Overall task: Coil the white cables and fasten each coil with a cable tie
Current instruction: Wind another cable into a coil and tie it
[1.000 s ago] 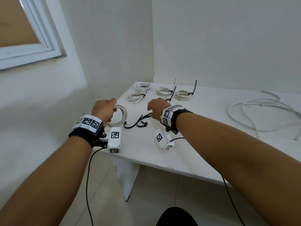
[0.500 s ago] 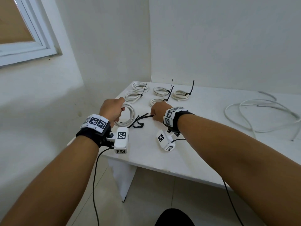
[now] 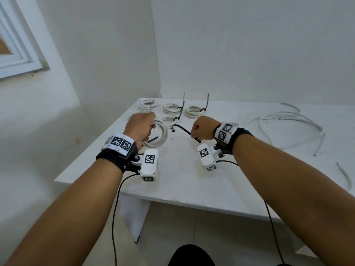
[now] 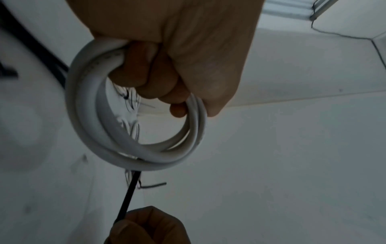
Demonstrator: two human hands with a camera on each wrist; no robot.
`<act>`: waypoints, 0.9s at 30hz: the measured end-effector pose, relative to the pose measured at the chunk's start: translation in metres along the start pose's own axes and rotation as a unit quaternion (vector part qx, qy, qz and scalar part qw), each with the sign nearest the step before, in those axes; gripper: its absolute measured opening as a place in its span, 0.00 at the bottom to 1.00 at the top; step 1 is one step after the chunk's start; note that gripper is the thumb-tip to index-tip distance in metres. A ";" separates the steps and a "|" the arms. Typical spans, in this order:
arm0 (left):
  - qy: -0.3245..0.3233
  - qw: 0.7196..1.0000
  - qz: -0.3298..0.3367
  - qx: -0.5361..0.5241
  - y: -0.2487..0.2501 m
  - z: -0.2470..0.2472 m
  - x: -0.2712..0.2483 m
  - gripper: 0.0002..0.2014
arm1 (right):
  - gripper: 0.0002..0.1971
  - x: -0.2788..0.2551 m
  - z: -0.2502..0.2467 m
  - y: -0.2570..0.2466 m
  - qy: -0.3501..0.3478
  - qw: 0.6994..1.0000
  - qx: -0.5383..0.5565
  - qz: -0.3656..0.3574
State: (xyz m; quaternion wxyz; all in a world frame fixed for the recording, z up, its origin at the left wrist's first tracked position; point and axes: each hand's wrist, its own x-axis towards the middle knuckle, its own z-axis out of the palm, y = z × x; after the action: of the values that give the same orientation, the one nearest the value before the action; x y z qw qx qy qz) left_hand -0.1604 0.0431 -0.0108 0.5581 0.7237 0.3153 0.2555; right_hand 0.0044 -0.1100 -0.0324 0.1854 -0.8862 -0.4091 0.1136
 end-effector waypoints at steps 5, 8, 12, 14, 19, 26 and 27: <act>-0.080 0.996 0.021 -0.015 0.013 0.074 -0.009 0.14 | 0.03 -0.035 -0.017 0.050 0.042 0.968 0.239 0.067; -0.118 0.992 0.033 -0.009 0.019 0.120 -0.017 0.16 | 0.01 -0.051 -0.026 0.074 0.085 0.929 0.349 0.084; -0.167 0.985 0.046 0.021 0.021 0.169 -0.029 0.17 | 0.12 -0.069 -0.041 0.095 0.056 0.991 0.114 0.044; -0.186 0.981 0.055 0.032 0.021 0.185 -0.033 0.16 | 0.14 -0.080 -0.047 0.100 0.028 0.997 -0.067 -0.001; -0.206 0.975 0.068 0.040 0.021 0.200 -0.034 0.15 | 0.16 -0.095 -0.057 0.106 -0.016 0.998 -0.044 -0.046; -0.214 0.975 0.047 0.042 0.019 0.201 -0.040 0.08 | 0.25 -0.105 -0.055 0.113 -0.025 0.995 0.088 -0.044; -0.216 0.975 0.039 0.038 0.019 0.201 -0.042 0.08 | 0.22 -0.104 -0.056 0.112 -0.021 0.991 0.127 -0.024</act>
State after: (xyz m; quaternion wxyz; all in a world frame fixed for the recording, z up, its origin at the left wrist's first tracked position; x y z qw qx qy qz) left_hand -0.0400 -0.1211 -0.0422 0.5747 0.7943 0.1683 0.1023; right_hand 0.0341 -0.2703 -0.0237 0.2907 -0.8427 -0.4164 0.1787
